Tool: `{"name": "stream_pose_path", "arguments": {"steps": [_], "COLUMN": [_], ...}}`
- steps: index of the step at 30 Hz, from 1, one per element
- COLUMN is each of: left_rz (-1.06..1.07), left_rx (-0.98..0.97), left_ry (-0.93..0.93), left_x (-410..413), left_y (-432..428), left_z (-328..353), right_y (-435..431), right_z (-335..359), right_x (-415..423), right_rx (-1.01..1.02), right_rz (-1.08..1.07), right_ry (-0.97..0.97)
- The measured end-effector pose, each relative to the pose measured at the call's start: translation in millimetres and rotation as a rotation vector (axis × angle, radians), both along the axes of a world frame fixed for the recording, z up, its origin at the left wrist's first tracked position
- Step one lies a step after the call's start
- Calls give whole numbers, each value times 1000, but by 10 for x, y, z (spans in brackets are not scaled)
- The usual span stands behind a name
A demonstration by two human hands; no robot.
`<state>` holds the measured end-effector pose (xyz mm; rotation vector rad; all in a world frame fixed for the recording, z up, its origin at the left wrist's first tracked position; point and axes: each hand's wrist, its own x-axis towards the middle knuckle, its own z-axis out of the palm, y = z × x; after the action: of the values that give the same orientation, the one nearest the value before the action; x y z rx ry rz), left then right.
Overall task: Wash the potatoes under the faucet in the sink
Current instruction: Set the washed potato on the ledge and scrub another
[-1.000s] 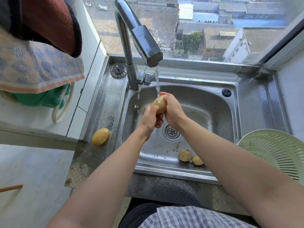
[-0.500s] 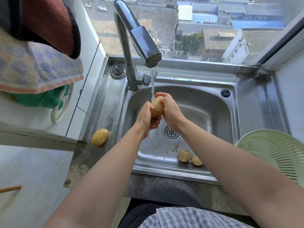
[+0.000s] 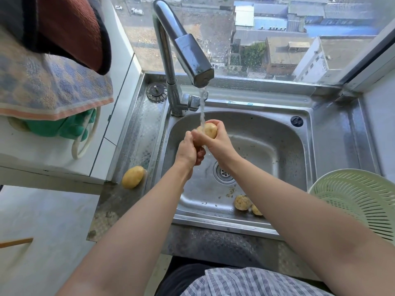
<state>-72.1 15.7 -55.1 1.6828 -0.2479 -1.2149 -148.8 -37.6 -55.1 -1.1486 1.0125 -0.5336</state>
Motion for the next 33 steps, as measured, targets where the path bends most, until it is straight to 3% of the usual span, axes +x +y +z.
{"name": "stream_pose_path", "arguments": {"steps": [4, 8, 10, 13, 15, 17, 21, 25, 28, 30, 33], "left_rz": [-97, -196, -103, 186, 242, 208, 136, 171, 134, 69, -52], "left_rx": [161, 163, 119, 127, 139, 148, 152, 196, 151, 99, 38], "left_ry": [-277, -177, -88, 44, 113, 85, -10, -21, -4, -38, -234], "left_x": [1, -144, -191, -97, -19, -7, -108, -63, -74, -121, -151], "left_y": [-20, -36, -51, -47, -25, -5, -4, -14, -16, -20, -25], "left_z": [-83, -70, -42, -2, 16, 36, 28, -17, -18, -33, -90], "right_y": [-56, -51, -11, 75, 102, 104, 17, -25, 19, -10, -121], "right_z": [-13, -41, 2, 1, -46, -63, -8, -102, -102, -121, -131], "right_x": [56, 10, 11, 28, 29, 74, 203, 65, -51, -68, -58], "right_rx": [55, 169, 90, -52, -108, -144, 63, 215, 186, 185, 303], "right_rz": [-160, -314, -264, 13, 162, 126, -200, -135, 16, -52, -280], "right_ry": [90, 166, 158, 19, 6, 35, 53, -112, -154, -84, -36]}}
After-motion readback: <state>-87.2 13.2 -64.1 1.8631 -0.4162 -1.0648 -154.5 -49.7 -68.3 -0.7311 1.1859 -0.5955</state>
